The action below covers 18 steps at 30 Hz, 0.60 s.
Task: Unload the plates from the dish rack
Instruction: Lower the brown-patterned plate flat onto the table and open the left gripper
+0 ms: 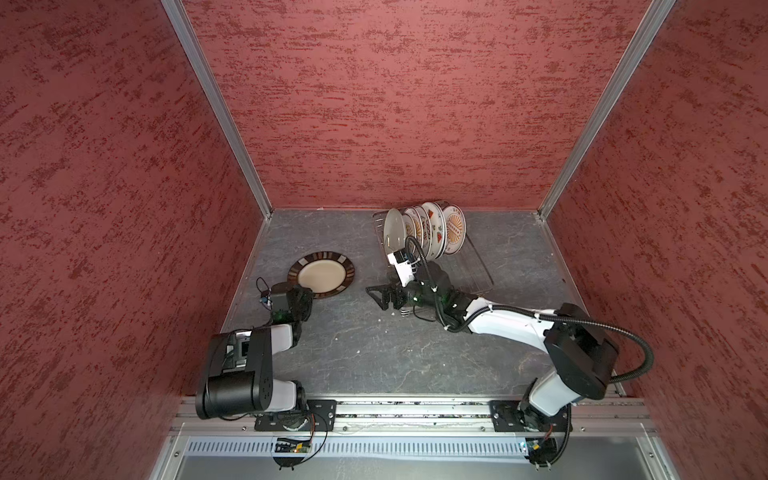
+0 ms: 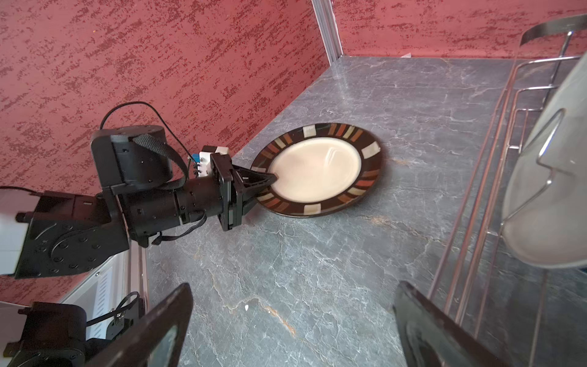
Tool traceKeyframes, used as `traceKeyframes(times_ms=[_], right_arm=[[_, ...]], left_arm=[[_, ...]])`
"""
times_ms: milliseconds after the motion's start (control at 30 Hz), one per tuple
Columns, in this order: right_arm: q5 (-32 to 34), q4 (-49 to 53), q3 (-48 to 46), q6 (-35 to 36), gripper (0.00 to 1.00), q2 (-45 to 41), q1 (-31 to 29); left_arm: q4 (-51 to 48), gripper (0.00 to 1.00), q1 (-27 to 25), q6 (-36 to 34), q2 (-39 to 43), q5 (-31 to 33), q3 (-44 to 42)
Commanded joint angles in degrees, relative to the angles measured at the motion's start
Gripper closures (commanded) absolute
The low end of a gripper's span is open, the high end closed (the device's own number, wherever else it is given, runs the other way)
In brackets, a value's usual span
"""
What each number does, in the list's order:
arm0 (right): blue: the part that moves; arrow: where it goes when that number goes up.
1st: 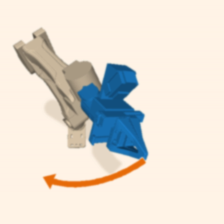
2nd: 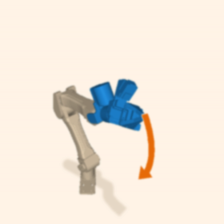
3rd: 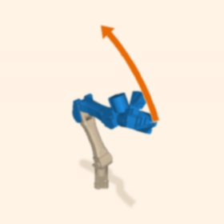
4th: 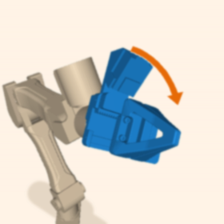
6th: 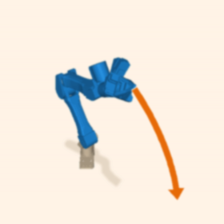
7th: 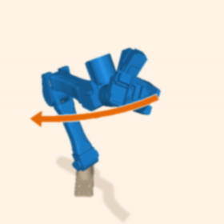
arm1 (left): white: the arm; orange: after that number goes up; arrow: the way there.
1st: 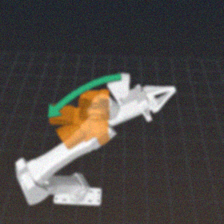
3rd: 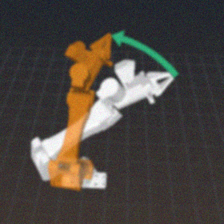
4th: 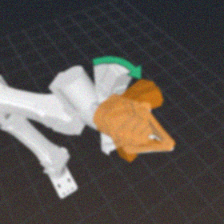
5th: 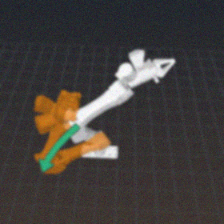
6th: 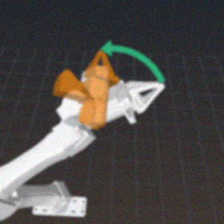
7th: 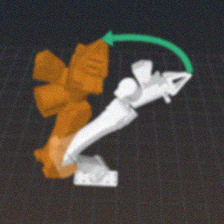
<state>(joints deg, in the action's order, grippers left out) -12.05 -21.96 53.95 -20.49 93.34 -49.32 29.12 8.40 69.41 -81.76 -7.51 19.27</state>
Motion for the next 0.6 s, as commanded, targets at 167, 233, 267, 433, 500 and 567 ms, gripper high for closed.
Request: traceKeyframes(times_ms=[167,233,267,433,500,567], right_arm=[[-0.26,0.42,2.59,0.94,0.01,0.87,-0.26],[-0.16,0.49,2.82,0.86,0.01,1.2,-0.25],[-0.16,0.51,2.9,0.85,0.01,1.32,-0.25],[-0.27,0.51,3.26,0.72,0.01,1.71,-0.25],[-0.15,0.6,3.39,0.76,0.01,1.88,-0.29],[0.0,0.77,3.44,0.78,0.01,1.93,-0.25]], left_arm=[[10.29,0.82,0.38,0.72,-6.11,-0.31,5.08],[10.95,0.8,0.29,0.69,-7.52,-0.05,5.64],[10.62,0.79,0.21,0.34,-8.24,-0.42,6.45],[11.78,0.77,-0.3,0.86,-11.46,-1.43,7.78],[10.22,0.73,-0.48,0.43,-12.16,-0.3,8.73],[9.57,0.72,-0.49,0.16,-13.09,0.08,9.56]])
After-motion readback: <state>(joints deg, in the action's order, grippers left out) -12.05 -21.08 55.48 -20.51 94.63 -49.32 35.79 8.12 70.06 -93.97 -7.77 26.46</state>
